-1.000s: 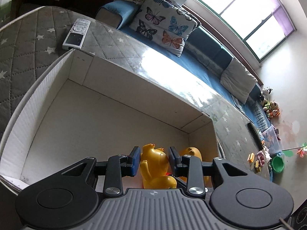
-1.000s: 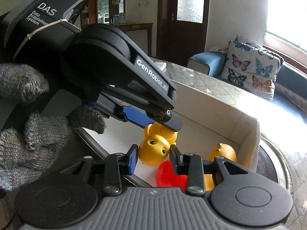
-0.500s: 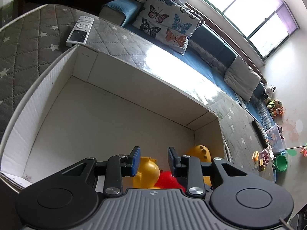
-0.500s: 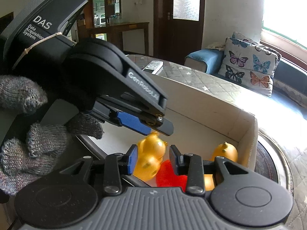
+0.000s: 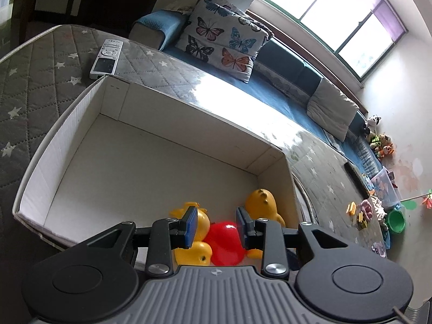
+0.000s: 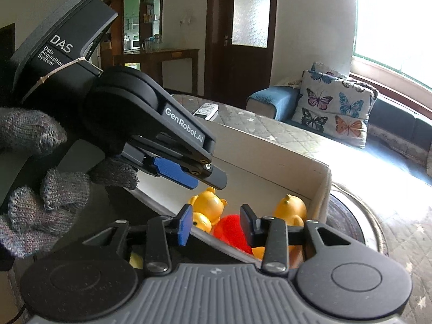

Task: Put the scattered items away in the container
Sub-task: 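Withdraw the left gripper from the box toward the astronaut figure, then close the left gripper around the white astronaut figure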

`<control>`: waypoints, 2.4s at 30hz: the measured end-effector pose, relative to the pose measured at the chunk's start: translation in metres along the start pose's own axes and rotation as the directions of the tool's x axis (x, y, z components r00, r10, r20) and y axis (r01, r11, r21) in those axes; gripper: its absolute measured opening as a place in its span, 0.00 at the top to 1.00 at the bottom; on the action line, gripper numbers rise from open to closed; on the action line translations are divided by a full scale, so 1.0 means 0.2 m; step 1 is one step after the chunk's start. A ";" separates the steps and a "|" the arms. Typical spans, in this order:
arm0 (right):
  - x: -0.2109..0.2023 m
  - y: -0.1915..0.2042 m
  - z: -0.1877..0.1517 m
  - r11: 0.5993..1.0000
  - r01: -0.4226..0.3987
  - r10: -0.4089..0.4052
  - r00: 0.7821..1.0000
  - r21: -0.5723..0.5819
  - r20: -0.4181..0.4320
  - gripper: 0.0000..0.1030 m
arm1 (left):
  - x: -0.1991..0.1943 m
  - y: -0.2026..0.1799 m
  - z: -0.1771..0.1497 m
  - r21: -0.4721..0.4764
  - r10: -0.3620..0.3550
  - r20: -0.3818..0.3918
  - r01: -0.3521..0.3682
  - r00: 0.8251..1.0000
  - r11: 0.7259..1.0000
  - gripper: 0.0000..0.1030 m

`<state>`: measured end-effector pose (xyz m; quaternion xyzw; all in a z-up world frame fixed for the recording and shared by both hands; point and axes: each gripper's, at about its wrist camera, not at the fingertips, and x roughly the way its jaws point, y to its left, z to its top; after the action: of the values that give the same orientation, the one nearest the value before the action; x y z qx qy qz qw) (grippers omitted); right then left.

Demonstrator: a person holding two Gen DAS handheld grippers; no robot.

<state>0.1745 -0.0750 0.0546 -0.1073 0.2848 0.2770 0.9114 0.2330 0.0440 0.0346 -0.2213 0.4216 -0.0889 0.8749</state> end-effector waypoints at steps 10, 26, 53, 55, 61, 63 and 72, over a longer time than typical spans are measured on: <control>-0.14 0.02 -0.10 0.999 0.037 -0.038 0.999 0.016 0.015 0.50 | -0.08 -0.09 -0.10 0.047 -0.014 0.009 0.013 1.000 0.999 0.66; -0.30 -0.01 -0.37 0.990 0.105 -0.103 0.994 0.098 -0.025 0.43 | -0.18 -0.20 -0.30 0.105 -0.060 0.003 0.060 0.998 0.993 0.66; -0.14 -0.15 -0.49 0.967 0.132 -0.119 0.990 0.216 -0.073 0.49 | 0.11 -0.43 -0.40 0.174 -0.058 -0.105 0.075 0.993 0.982 0.65; -0.14 -0.15 -0.49 0.968 0.133 -0.120 0.990 0.213 -0.071 0.51 | 0.13 -0.44 -0.40 0.180 -0.053 -0.109 0.072 0.993 0.981 0.65; -0.13 -0.15 -0.50 0.968 0.134 -0.123 0.990 0.212 -0.066 0.60 | 0.16 -0.46 -0.41 0.185 -0.036 -0.121 0.058 0.992 0.981 0.65; -0.13 -0.15 -0.50 0.968 0.131 -0.121 0.991 0.212 -0.063 0.62 | 0.17 -0.46 -0.41 0.181 -0.032 -0.124 0.054 0.992 0.982 0.64; -0.15 -0.13 -0.50 0.972 0.138 -0.130 0.990 0.188 -0.056 0.66 | 0.18 -0.44 -0.42 0.160 -0.019 -0.131 0.040 0.991 0.986 0.64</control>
<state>0.1228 -0.1446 -0.0097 -0.0443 0.3218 0.1837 0.9277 0.1938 -0.0729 0.0042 -0.1492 0.4654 -0.1500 0.8594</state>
